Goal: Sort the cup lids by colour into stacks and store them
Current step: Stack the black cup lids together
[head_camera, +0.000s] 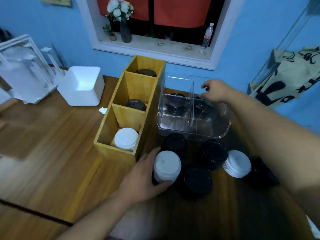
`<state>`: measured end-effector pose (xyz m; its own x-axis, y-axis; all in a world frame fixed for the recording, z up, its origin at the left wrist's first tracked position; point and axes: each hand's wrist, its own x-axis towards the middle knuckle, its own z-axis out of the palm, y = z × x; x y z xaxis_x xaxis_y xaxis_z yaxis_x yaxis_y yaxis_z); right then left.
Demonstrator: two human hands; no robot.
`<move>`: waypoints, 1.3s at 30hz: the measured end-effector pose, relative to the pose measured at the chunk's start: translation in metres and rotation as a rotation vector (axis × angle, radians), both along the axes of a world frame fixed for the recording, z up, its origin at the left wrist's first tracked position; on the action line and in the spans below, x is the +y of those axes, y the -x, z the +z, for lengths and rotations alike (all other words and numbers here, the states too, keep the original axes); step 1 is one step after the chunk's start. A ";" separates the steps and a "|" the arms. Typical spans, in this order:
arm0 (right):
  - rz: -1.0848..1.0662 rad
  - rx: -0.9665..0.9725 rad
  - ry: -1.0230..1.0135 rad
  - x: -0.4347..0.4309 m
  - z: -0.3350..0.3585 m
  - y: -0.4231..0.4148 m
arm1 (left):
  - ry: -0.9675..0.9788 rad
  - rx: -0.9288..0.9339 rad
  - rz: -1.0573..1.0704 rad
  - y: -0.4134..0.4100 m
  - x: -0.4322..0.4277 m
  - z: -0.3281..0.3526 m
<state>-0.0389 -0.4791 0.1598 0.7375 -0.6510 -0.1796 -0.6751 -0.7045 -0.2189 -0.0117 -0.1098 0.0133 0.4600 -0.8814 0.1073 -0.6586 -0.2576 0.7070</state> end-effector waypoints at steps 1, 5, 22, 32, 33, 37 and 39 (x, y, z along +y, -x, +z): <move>0.015 0.104 -0.016 -0.006 -0.001 -0.009 | 0.004 -0.005 0.003 0.001 0.000 0.001; -0.026 0.325 -0.246 -0.037 -0.016 -0.032 | 0.002 -0.047 0.022 0.003 -0.001 0.002; 0.005 -0.036 0.101 -0.011 0.015 0.018 | 0.018 -0.105 0.007 0.004 -0.005 -0.003; -0.028 -0.484 -0.209 0.136 -0.023 0.207 | 0.042 -0.117 -0.009 0.003 -0.006 -0.005; -0.052 -0.420 -0.198 0.151 -0.038 0.223 | 0.047 -0.121 -0.010 0.004 -0.006 -0.006; -0.100 -0.144 0.003 0.184 -0.085 0.257 | 0.097 -0.130 -0.042 0.007 -0.005 0.000; -0.127 -0.025 0.050 0.190 -0.097 0.258 | 0.129 -0.121 -0.040 0.010 -0.005 0.008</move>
